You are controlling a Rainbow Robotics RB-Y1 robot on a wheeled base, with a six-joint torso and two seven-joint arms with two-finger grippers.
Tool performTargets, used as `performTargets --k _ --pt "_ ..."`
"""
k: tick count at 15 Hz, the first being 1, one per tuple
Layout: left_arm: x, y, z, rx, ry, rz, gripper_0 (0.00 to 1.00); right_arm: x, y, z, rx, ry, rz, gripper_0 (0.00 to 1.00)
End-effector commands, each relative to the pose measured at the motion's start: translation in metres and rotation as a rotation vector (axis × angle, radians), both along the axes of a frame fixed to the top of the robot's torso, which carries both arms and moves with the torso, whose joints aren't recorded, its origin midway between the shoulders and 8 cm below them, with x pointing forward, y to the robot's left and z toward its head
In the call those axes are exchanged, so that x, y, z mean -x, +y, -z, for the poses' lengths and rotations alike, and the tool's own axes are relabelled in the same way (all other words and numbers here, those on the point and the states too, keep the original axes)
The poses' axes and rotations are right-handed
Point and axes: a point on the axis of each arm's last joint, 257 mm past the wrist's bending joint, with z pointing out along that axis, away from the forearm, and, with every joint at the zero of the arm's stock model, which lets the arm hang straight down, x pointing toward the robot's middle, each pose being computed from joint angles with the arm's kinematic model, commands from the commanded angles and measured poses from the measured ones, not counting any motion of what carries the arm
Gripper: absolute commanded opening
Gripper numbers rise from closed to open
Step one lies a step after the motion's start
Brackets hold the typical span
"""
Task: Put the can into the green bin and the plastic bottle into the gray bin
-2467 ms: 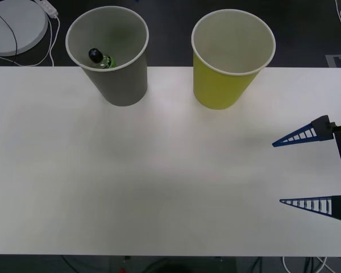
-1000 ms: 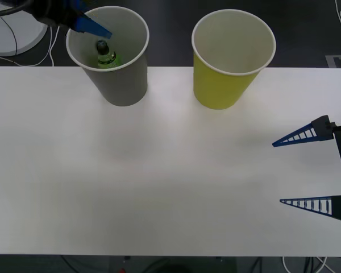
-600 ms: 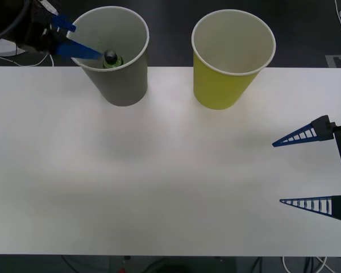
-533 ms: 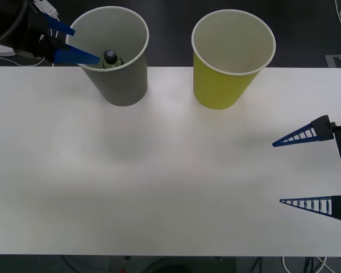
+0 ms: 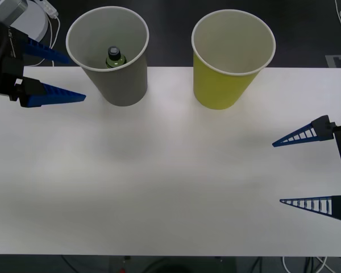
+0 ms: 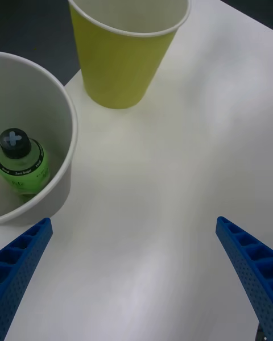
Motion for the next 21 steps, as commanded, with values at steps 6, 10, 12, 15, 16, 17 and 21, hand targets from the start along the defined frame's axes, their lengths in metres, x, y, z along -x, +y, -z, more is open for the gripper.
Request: performTargets --k 6,10,12,15,16,17,21 --pt "0.04 0.03 0.05 -0.119 -0.104 0.155 1.0 0.0 0.0 0.0 0.0 0.0 0.0 1.0" --pt "0.052 0.043 0.066 -0.154 -0.148 0.224 1.0 0.0 0.0 0.0 0.0 0.0 0.0 1.0" --pt "0.057 0.043 0.072 -0.142 -0.163 0.25 1.0 0.0 0.0 0.0 0.0 0.0 0.0 1.0" --pt "0.065 0.044 0.086 -0.13 -0.173 0.278 1.0 0.0 0.0 0.0 0.0 0.0 0.0 1.0" --pt "0.067 0.045 0.088 -0.131 -0.178 0.289 1.0 0.0 0.0 0.0 0.0 0.0 0.0 1.0" --pt "0.072 0.046 0.091 -0.121 -0.18 0.302 1.0 0.0 0.0 0.0 0.0 0.0 0.0 1.0" --pt "0.078 0.055 0.095 -0.084 -0.199 0.352 1.0 0.0 0.0 0.0 0.0 0.0 0.0 1.0"
